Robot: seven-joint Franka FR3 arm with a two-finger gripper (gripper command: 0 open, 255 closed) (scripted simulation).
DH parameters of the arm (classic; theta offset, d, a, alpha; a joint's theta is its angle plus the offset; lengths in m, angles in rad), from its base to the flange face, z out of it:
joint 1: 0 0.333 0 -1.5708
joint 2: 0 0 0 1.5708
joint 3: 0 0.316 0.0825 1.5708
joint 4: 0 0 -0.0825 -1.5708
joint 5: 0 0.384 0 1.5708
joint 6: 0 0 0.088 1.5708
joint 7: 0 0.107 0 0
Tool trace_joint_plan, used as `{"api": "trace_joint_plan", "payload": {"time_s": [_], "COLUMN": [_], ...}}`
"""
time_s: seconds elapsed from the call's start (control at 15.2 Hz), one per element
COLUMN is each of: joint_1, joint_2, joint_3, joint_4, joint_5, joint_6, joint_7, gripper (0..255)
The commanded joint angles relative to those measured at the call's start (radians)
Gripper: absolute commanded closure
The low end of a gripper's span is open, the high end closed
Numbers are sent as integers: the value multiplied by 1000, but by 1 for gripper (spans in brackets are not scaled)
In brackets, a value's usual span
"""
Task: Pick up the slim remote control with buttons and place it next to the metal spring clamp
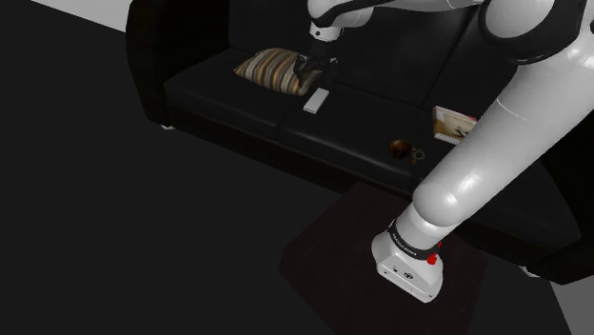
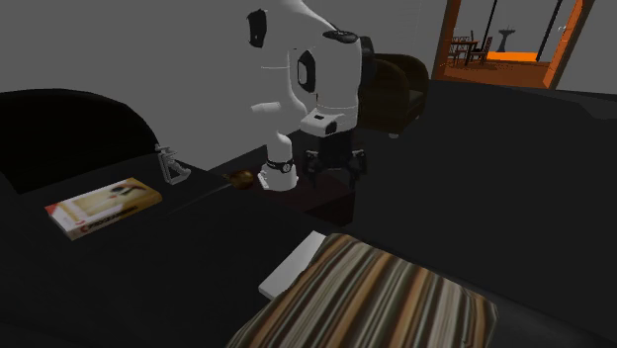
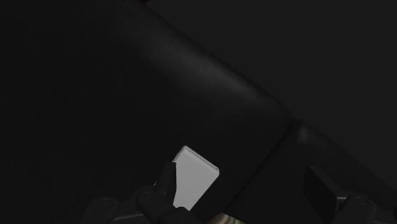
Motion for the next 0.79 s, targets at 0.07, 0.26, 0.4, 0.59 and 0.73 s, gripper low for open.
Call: {"api": "trace_joint_plan", "payload": {"time_s": [0.07,0.26,0.4,0.59,0.73], "joint_1": [-22,-43,-58,-83,-100], "joint_2": [82,171,230,317,374], "joint_3": [-22,-45,-61,-84,-99], "joint_4": [58,134,187,270,327], "joint_5": [2,9,16,29,40], "joint_6": [26,40,46,51,52], "joint_7": [43,81,106,141,163], "gripper": [0,0,0,0,0]}}
